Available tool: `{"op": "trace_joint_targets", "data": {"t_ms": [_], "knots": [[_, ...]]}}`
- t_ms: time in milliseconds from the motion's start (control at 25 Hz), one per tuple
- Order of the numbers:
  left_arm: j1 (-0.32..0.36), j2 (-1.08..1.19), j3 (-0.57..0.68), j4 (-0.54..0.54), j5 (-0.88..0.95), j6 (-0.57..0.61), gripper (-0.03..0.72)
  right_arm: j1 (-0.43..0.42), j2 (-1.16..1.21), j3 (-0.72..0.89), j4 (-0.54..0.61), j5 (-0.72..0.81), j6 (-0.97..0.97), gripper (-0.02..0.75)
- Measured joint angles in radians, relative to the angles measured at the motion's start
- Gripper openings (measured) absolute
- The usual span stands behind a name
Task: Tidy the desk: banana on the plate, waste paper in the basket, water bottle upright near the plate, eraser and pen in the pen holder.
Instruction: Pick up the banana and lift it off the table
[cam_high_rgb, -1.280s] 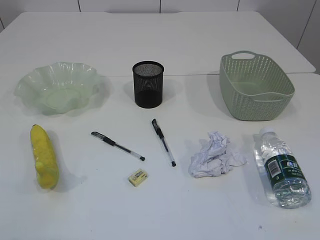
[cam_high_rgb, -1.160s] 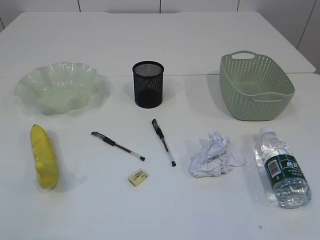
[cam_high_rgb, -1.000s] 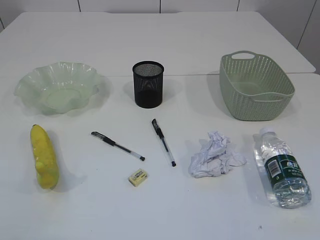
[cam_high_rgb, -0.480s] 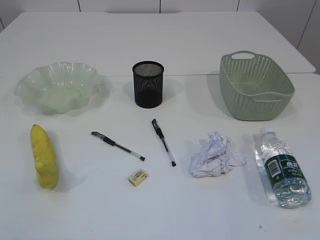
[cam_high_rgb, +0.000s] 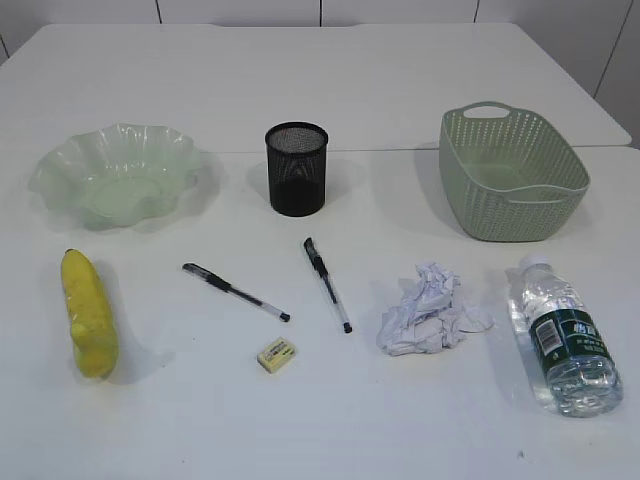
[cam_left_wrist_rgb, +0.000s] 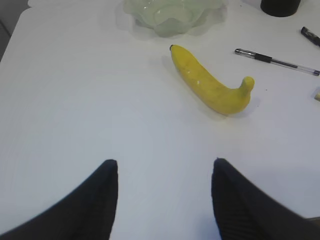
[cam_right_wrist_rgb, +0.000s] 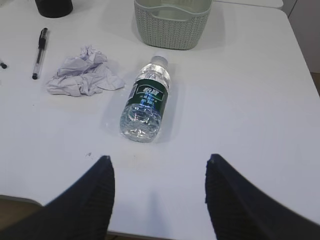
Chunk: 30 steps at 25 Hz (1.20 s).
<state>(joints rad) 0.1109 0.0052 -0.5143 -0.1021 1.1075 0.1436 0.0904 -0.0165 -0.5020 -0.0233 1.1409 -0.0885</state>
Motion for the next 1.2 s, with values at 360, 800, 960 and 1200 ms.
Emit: {"op": "trace_joint_targets", "data": {"t_ms": [360, 800, 960, 1200], "knots": [[0.0, 0.0, 0.0, 0.0, 0.0, 0.002, 0.414, 0.0, 0.0, 0.0, 0.0, 0.0, 0.0, 0.432], [0.0, 0.043, 0.0, -0.072, -0.002, 0.002, 0.414, 0.0, 0.0, 0.0, -0.002, -0.001, 0.0, 0.432], [0.0, 0.15, -0.007, -0.072, -0.038, 0.002, 0.414, 0.0, 0.023, -0.021, -0.002, -0.045, 0.001, 0.431], [0.0, 0.309, -0.074, -0.073, -0.175, 0.002, 0.413, 0.0, 0.198, -0.062, 0.004, -0.175, 0.039, 0.431]]}}
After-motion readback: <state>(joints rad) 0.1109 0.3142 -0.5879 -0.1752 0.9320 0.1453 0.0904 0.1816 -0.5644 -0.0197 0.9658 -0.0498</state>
